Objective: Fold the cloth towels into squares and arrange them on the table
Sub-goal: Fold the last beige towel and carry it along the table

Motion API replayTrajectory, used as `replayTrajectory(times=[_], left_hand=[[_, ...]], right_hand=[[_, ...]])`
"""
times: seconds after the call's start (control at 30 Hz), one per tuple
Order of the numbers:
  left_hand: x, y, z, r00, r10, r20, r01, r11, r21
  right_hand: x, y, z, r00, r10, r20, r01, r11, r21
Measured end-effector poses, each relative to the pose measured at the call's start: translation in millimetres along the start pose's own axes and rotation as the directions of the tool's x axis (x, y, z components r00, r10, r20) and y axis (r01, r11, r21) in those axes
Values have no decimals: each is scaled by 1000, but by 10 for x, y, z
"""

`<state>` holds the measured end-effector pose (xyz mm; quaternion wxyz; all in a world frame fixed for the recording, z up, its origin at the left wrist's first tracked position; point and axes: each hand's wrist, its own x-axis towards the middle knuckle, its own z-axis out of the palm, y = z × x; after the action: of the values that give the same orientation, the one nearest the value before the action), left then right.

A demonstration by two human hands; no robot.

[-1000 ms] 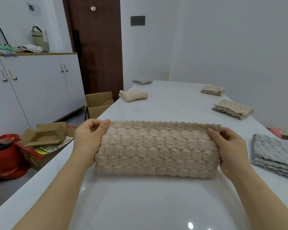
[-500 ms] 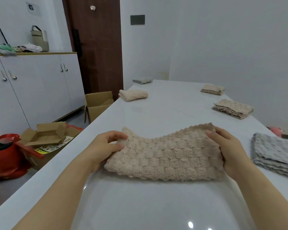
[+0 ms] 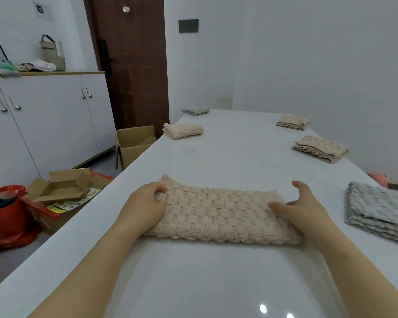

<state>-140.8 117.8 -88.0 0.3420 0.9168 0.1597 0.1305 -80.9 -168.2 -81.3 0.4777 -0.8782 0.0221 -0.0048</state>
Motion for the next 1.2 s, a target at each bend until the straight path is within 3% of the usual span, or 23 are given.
replayTrajectory(times=[0.17, 0.37, 0.43, 0.5, 0.57, 0.7, 0.9, 0.97, 1.0, 1.1, 1.13, 1.2], left_hand=[[-47, 37, 65, 999, 33, 26, -37, 984, 174], [-122, 126, 155, 999, 7, 46, -18, 971, 240], [-185, 212, 206, 995, 92, -40, -67, 909, 412], [-263, 353, 302, 972, 226, -68, -164, 854, 493], [-354, 493, 461, 947, 317, 53, -304, 829, 469], [-418, 535, 714, 903, 276, 330, -411, 779, 472], [-418, 558, 742, 910, 192, 369, -364, 795, 485], [-460, 597, 781, 930, 183, 320, -325, 815, 480], [-475, 614, 803, 939, 179, 295, -307, 824, 476], [-492, 643, 834, 952, 165, 256, -271, 843, 464], [-491, 641, 832, 951, 161, 265, -273, 840, 469], [-485, 637, 827, 943, 157, 293, -288, 826, 484]], right_hand=[[-39, -11, -14, 1000, 0, 29, 2, 998, -60], [-20, 50, -62, 987, -55, -153, 66, 996, 66], [-63, 41, -45, 990, -60, -128, 55, 998, -39], [-111, 29, -20, 994, -63, -94, 37, 967, -251], [-140, -11, -22, 996, -45, -82, 9, 919, -395], [-145, -17, -42, 999, 13, -43, -29, 924, -382], [-121, 7, -7, 968, -106, -227, 114, 993, 22], [-116, 5, 32, 965, -19, -261, 83, 969, 233], [-104, 8, 53, 970, 80, -230, 23, 910, 413], [-27, 21, 108, 958, 284, -35, -126, 529, 839], [-34, 9, 118, 956, 294, 2, -147, 471, 870], [-45, -1, 140, 961, 277, 1, -147, 505, 851]])
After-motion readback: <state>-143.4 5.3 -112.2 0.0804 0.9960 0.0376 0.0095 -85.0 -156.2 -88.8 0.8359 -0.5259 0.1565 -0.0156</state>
